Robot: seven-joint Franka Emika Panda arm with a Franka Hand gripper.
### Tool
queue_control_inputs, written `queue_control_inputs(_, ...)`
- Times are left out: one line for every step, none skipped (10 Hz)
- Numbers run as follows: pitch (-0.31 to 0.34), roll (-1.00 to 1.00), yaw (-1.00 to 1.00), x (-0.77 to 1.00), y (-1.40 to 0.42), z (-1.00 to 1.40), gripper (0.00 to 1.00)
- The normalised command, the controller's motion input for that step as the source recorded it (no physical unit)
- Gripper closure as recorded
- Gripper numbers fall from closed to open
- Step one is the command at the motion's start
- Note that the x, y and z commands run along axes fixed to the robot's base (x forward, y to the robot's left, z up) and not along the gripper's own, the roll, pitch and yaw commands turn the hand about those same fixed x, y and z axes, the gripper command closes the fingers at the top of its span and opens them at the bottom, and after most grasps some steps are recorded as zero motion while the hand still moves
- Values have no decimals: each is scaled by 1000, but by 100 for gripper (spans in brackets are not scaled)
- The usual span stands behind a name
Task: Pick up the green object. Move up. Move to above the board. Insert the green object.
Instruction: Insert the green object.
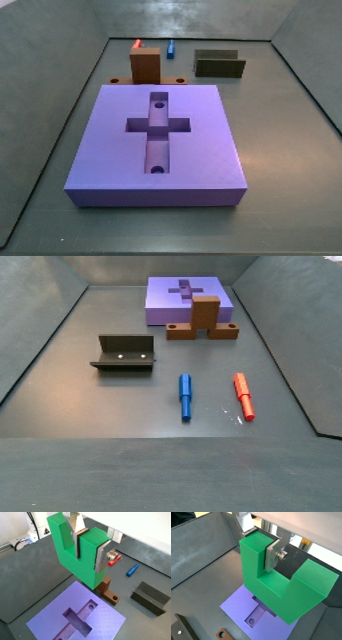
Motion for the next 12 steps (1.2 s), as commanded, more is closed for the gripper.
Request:
queue_control_inputs(26,0,-23,106,-66,-31,100)
queue_control_inputs(-63,-240,-57,120,0,-214,100)
queue_control_inputs(-157,-176,0,194,-180,-557,100)
queue_control_inputs(-146,-141,123,306,-200,-726,100)
queue_control_inputs(-36,0,354,429,-463,-1000,100)
queue_control_inputs(-49,0,337,186,-440,-1000,100)
queue_control_inputs(-113,11,354,297,-489,-943,100)
queue_control_inputs(-161,59,300,351,-454,-866,100)
queue_control_inputs(-176,110,100,437,-297,-791,100)
queue_control_inputs(-97,106,-46,483,-171,-526,100)
queue_control_inputs(-99,149,-9,371,-86,-443,100)
queue_control_inputs(-94,159,-23,280,-69,-517,100)
